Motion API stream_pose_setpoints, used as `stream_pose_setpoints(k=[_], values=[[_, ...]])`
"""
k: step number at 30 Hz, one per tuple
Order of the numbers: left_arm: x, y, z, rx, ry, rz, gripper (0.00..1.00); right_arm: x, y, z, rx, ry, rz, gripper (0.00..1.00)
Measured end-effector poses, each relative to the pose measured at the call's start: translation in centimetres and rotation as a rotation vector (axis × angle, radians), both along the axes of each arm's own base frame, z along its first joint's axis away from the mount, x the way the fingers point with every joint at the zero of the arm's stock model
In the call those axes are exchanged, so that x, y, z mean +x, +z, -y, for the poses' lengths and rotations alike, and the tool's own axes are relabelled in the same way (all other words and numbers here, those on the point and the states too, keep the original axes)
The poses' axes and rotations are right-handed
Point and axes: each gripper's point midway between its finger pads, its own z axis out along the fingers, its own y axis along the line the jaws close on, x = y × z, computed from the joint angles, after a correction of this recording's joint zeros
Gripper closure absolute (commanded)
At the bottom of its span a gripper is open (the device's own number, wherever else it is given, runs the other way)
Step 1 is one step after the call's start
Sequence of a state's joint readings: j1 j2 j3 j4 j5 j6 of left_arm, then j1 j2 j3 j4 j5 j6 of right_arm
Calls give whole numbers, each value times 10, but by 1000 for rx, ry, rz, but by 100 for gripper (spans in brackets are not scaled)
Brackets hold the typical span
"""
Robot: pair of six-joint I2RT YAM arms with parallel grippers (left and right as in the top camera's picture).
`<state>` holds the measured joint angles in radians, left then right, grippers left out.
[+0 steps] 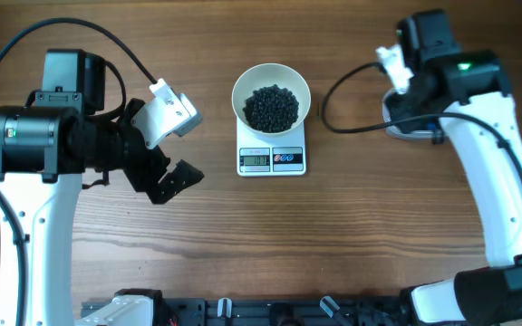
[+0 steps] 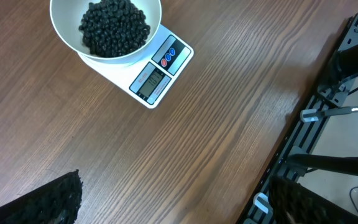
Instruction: Scoop item into bowl and weigh 150g on scale
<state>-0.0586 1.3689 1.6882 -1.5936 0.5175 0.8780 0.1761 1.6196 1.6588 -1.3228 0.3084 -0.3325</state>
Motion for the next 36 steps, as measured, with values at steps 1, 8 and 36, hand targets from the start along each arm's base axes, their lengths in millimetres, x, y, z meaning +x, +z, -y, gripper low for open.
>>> stream_pose_setpoints(k=[1,8,36], values=[[0,0,0,0,0,0,0,-2,-1,9,-1,-28,-9,96],[0,0,0,0,0,0,0,-17,-22,46,-9,-143,-81,96],[0,0,0,0,0,0,0,19,-139,66,-24,-111,-199,96]])
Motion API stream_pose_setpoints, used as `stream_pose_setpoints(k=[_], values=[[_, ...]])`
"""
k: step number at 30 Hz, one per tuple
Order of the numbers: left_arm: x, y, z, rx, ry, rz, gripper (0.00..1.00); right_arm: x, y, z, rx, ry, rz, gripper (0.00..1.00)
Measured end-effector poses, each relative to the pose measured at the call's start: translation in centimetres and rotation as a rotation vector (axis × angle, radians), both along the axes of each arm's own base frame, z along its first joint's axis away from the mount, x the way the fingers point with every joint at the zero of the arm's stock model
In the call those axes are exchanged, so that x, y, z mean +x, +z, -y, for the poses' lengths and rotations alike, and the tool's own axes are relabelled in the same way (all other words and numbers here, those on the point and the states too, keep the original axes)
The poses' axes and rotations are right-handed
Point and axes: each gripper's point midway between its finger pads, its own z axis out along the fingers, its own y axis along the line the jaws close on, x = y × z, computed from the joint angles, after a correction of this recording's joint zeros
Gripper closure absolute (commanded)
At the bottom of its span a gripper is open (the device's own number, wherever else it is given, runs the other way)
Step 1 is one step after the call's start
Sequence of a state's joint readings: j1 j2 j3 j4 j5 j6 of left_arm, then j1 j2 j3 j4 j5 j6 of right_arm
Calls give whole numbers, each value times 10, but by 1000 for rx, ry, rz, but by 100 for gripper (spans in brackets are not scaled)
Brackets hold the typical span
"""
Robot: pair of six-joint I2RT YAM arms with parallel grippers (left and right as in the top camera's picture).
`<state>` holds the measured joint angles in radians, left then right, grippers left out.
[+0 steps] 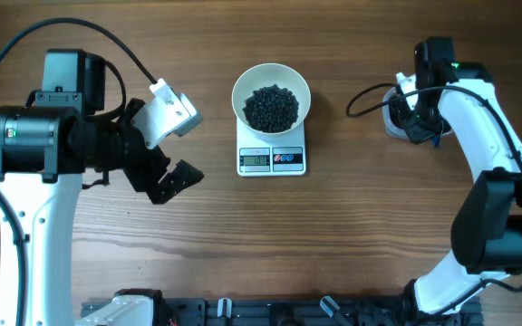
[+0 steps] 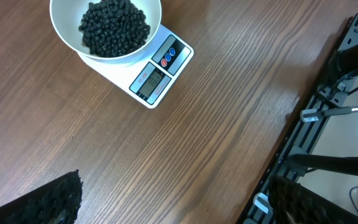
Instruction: Scoop item into bowl and weigh 150g on scale
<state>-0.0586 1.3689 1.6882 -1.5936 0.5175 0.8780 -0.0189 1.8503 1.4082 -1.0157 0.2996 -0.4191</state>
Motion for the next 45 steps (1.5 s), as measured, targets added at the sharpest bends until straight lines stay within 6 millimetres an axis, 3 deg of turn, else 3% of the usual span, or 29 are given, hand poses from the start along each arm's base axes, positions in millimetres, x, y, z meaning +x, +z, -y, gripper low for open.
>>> stream_pose_setpoints(k=[15,22,34,45], values=[[0,0,0,0,0,0,0,4,-6,-27,173,84,-4,96],[0,0,0,0,0,0,0,-4,-7,-38,302,63,-27,96],[0,0,0,0,0,0,0,-8,3,-22,696,-149,41,96],[0,0,0,0,0,0,0,-4,21,-2,906,-255,146,96]])
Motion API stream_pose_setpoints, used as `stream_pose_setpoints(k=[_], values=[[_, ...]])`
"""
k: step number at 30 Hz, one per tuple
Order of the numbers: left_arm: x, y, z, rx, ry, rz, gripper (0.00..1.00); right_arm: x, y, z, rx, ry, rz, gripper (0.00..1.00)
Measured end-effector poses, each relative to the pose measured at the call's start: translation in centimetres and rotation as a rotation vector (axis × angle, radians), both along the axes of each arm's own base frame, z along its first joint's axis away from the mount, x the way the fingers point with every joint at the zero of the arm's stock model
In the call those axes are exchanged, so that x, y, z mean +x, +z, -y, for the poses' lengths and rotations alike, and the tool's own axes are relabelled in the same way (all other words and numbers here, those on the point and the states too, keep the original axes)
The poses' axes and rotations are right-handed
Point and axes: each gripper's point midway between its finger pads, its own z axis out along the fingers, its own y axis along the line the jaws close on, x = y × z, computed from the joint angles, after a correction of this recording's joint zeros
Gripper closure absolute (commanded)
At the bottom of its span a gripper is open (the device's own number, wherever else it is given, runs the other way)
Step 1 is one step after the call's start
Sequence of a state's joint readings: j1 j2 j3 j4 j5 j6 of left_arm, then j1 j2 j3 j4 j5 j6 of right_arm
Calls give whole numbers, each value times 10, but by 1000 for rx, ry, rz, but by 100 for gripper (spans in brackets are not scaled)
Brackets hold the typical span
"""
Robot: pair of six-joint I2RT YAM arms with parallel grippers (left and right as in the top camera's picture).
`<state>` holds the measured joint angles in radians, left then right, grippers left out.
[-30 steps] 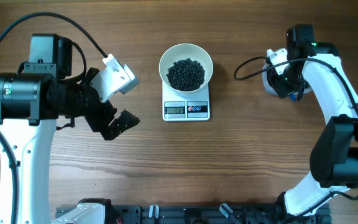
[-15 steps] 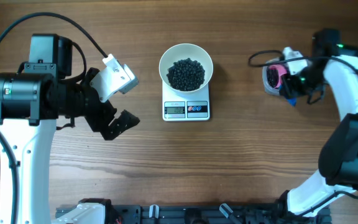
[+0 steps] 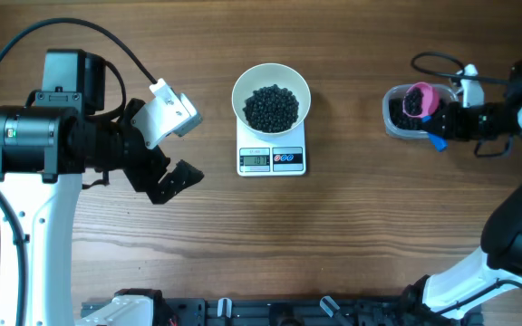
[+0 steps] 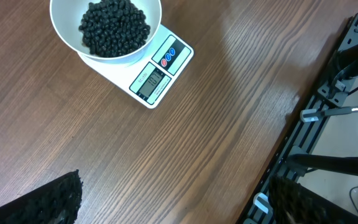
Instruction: Scoop item into bowl and weigh 150g on scale
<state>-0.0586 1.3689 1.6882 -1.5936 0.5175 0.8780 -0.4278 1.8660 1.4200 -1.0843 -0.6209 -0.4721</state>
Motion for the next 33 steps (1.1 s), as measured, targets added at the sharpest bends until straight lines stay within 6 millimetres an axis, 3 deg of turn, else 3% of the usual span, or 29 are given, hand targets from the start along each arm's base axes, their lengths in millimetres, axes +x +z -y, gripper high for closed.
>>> stream_pose_setpoints(k=[10,19,26,33], values=[[0,0,0,0,0,0,0,-4,14,6,131,-67,23,96],[0,0,0,0,0,0,0,-6,35,-21,316,-64,26,96],[0,0,0,0,0,0,0,1,49,-71,413,23,25,96],[0,0,0,0,0,0,0,12,53,-147,437,156,9,96]])
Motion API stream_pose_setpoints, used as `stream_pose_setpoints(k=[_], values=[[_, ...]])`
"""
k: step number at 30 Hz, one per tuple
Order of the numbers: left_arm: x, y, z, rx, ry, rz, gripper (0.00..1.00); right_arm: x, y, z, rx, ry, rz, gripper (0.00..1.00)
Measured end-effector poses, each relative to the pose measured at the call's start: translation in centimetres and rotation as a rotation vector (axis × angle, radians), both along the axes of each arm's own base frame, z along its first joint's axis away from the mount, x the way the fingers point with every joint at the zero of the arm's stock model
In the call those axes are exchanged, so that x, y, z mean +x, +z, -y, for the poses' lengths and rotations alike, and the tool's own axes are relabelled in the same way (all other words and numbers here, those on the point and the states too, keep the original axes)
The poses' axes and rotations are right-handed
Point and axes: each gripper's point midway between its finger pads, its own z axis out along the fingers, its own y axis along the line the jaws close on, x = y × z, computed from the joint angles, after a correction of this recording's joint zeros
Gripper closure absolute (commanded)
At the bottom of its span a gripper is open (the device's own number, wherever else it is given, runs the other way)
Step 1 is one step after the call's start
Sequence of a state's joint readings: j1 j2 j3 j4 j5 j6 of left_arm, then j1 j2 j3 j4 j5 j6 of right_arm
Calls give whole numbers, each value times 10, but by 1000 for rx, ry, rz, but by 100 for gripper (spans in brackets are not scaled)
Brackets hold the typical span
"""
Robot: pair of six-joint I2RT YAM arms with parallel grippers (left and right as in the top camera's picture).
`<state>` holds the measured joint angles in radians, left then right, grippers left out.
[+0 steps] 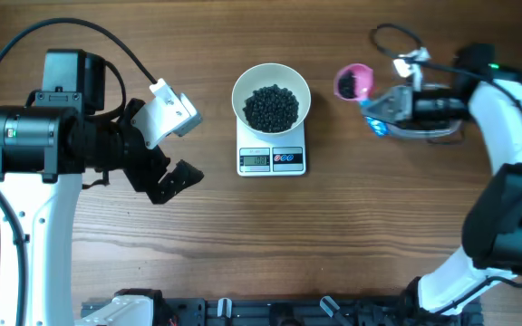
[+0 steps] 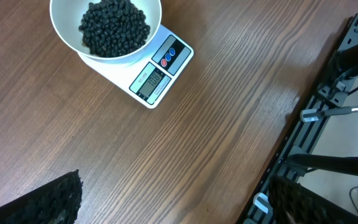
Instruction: Scoop item into bowl and weigh 150g on scale
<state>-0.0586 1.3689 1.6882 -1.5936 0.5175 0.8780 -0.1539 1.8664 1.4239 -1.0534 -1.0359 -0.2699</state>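
A white bowl (image 1: 271, 98) (image 2: 105, 28) of black beans stands on the white scale (image 1: 271, 159) (image 2: 161, 69) at the table's middle back. To its right my right gripper (image 1: 386, 107) is shut on the blue handle of a pink scoop (image 1: 353, 81). The scoop's cup has a dark inside and sits just right of the bowl. The bean container (image 1: 421, 133) is mostly hidden under that arm. My left gripper (image 1: 161, 145) (image 2: 179, 214) hangs wide open left of the scale, with nothing between its fingers (image 2: 55, 202).
A black cable (image 1: 397, 36) loops above the right arm at the back right. A black rail (image 1: 270, 312) (image 2: 328, 93) runs along the table's front edge.
The right gripper and the pink scoop were at the container on the far right. Now the scoop is left of the container, near the bowl. The left arm has not moved.
The right arm first covered the container at the back right, and it was still over it later. Then the pink scoop showed in the container with the gripper on its handle. Now the scoop is beside the bowl. The left gripper stayed open throughout.
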Motion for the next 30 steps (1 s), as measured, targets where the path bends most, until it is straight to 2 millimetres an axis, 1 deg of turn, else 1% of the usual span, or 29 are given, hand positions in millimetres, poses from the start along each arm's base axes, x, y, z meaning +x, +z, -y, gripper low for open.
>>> stream_pose_setpoints(k=[7,10,11,12,13,15,19,27,30], values=[[0,0,0,0,0,0,0,17,20,-70,13,89,75,96],[0,0,0,0,0,0,0,23,25,-90,-11,101,105,96],[0,0,0,0,0,0,0,24,25,-94,-16,94,96,96],[0,0,0,0,0,0,0,25,25,-104,-36,107,117,96],[0,0,0,0,0,0,0,26,23,-109,-57,107,123,96],[0,0,0,0,0,0,0,28,19,-117,-99,101,135,96],[0,0,0,0,0,0,0,30,5,-123,-209,75,132,96],[0,0,0,0,0,0,0,34,-14,-128,-401,38,177,96],[0,0,0,0,0,0,0,34,-16,-130,-464,30,201,96]])
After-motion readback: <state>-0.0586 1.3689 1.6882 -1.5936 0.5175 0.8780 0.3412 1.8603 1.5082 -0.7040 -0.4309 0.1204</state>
